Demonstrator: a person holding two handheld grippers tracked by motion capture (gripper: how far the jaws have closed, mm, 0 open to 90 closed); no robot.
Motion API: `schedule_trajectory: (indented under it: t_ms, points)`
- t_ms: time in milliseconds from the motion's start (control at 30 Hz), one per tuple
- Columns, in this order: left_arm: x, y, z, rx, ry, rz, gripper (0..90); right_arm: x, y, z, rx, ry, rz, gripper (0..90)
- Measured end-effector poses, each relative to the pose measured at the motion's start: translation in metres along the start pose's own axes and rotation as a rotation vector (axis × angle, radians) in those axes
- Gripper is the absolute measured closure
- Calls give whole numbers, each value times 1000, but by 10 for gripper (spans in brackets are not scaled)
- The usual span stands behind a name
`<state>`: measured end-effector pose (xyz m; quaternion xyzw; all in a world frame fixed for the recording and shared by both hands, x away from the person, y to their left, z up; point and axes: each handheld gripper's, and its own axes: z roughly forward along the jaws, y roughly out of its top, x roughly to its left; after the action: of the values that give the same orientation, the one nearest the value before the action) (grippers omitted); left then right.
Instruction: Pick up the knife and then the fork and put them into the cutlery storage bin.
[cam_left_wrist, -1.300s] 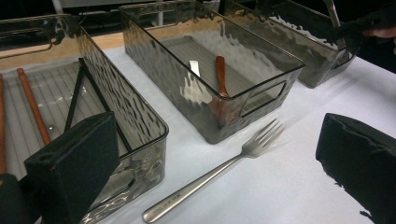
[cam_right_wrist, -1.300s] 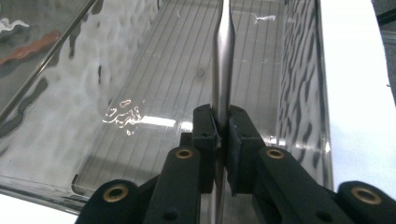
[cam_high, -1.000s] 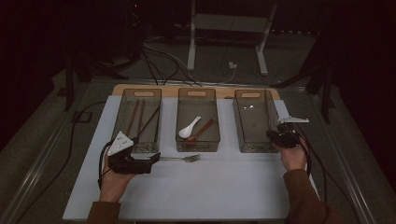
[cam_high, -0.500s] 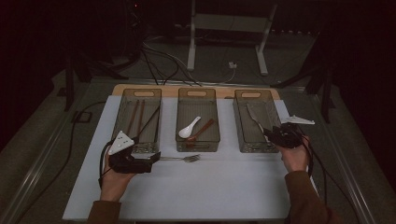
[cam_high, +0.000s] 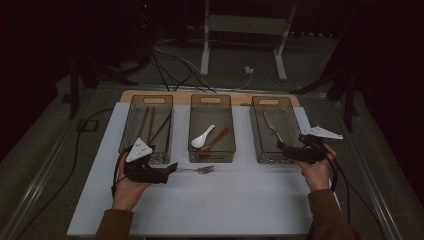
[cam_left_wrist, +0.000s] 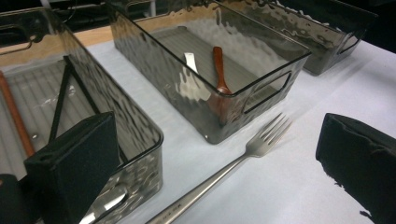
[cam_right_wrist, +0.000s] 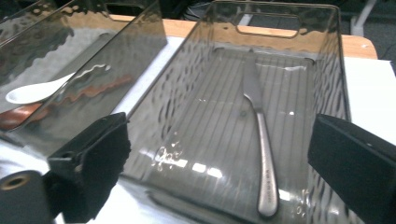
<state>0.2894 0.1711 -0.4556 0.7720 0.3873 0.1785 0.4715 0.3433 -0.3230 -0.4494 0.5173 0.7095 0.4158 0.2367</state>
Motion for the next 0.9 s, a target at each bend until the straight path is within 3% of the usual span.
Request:
schedule_trajectory:
  t_ms: [400, 633, 900]
  points:
    - [-5, 3, 14, 21, -27, 38, 7, 16, -15, -15, -21, 54, -34, 21]
    - [-6, 3, 25, 69, -70, 64, 8, 25, -23, -22, -29, 89, -55, 21]
    - [-8, 2, 38, 127, -86, 96, 8, 27, -34, -26, -17, 98, -71, 21]
